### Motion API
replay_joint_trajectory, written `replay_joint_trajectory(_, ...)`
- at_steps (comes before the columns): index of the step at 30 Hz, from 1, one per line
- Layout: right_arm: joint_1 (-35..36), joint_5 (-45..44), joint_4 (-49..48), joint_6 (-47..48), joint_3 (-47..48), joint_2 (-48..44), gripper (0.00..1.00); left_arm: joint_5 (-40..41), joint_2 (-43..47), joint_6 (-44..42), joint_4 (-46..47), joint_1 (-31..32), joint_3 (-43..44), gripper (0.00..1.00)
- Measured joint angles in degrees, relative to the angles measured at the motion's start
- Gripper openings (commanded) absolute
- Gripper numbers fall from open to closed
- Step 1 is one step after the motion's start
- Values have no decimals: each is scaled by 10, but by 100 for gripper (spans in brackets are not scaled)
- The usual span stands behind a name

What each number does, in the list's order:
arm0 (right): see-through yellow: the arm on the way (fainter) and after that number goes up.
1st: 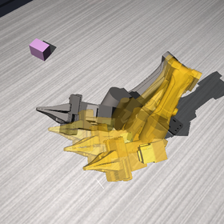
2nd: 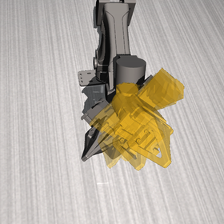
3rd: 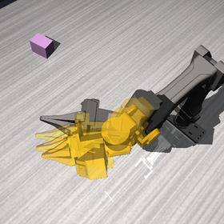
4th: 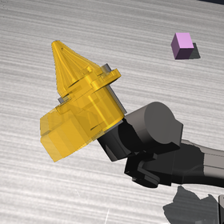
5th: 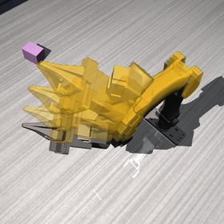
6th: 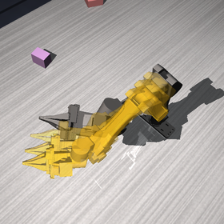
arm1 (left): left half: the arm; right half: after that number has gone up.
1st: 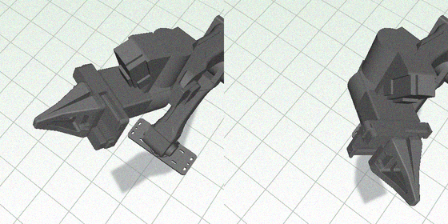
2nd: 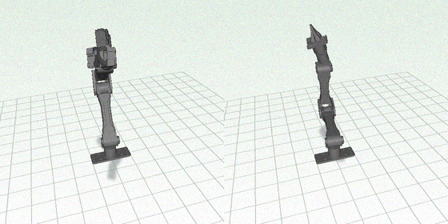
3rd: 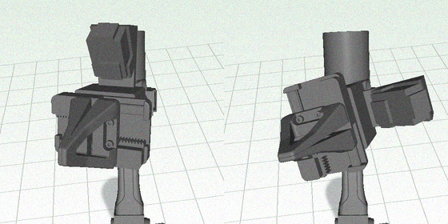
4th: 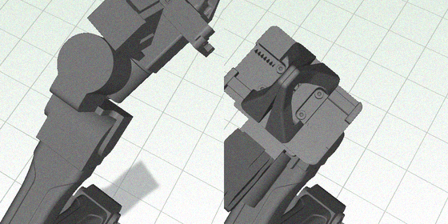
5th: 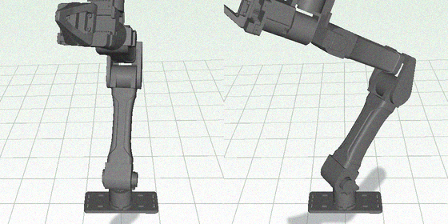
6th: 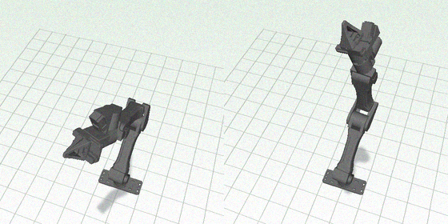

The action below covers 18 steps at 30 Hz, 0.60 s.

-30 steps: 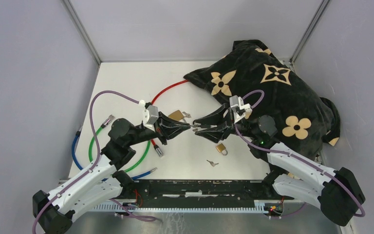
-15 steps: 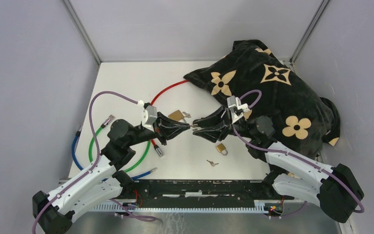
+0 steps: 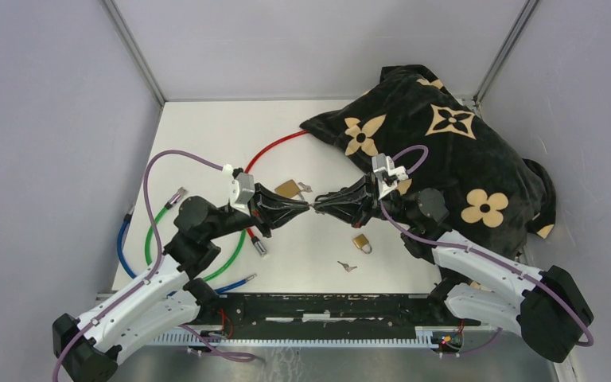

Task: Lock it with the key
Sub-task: Adjust the key.

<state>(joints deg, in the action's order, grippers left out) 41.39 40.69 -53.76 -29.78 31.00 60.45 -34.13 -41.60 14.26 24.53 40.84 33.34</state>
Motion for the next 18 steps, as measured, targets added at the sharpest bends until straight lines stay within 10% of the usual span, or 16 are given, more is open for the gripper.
replay_joint_trajectory(10,1,-1,0,-1,0,0,0,10,3,1,1,0,-5,2)
replay_joint_trajectory(18,1,1,25,19,0,-16,0,40,4,2,-4,1,-9,54)
